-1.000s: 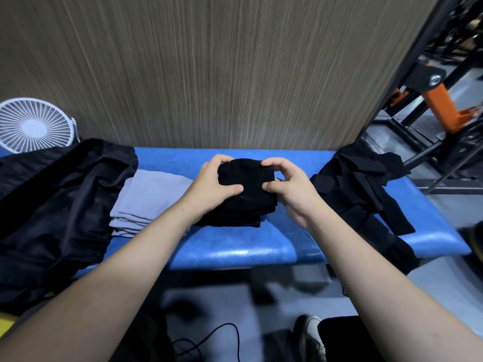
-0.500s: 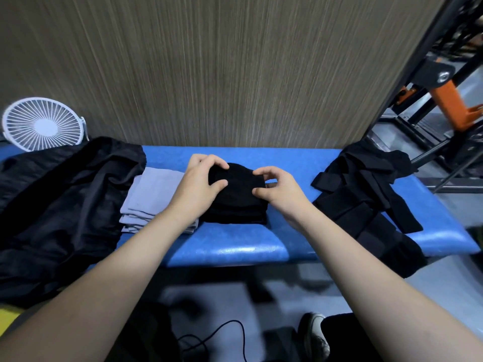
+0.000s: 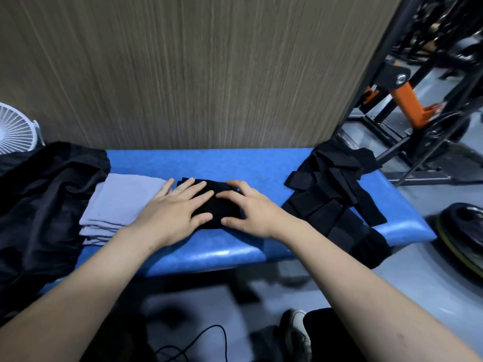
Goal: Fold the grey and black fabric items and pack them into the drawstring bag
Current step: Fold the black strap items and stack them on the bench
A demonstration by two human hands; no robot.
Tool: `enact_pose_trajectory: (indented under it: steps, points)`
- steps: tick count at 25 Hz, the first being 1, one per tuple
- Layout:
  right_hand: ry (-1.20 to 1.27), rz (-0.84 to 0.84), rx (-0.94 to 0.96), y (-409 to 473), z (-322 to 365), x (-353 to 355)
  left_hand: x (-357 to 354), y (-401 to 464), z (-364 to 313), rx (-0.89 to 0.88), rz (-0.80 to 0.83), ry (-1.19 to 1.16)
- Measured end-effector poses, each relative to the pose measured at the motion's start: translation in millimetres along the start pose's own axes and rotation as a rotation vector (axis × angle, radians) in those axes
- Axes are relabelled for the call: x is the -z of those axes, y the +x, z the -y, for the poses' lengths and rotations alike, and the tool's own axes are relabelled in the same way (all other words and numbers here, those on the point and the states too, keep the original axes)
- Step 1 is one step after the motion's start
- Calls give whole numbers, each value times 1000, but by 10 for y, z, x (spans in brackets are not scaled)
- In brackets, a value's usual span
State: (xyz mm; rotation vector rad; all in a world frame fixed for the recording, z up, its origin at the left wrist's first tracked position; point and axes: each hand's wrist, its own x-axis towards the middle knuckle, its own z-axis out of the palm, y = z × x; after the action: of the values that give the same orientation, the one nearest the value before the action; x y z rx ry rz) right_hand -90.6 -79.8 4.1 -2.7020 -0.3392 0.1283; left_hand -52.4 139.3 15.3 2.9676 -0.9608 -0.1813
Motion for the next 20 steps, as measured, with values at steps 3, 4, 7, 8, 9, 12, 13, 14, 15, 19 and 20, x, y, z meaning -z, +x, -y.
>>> enact_pose_trajectory:
  steps: [3, 4, 7, 8, 9, 12, 13, 14, 15, 19, 20]
  points:
    - [-58, 29, 12, 7, -53, -24, -17, -2, 20, 4, 44, 57]
    - [-76, 33, 13, 17, -46, -30, -22, 0, 26, 10, 43, 85]
    - [-106, 21, 23, 60, 43, -65, -13, -17, 53, 38, 43, 156]
    - [-99, 18, 30, 79, 86, -74, -9, -31, 78, 49, 39, 156]
    - [-92, 18, 28, 88, 107, -74, -3, -32, 88, 55, 32, 146]
    - [-90, 9, 19, 89, 129, -40, 26, -39, 86, 57, -8, 106]
    - [-94, 4, 20, 74, 124, -24, 35, -33, 75, 54, -36, 82]
    - [-99, -3, 27, 54, 116, -8, 47, -23, 60, 48, -73, 52]
    - [-103, -12, 35, 33, 106, 14, 61, -7, 46, 40, -114, 27]
    - [-122, -73, 58, -80, 28, 103, 102, 89, -74, -29, -288, -14]
    - [-134, -88, 59, -115, -5, 126, 112, 120, -129, -48, -316, -25]
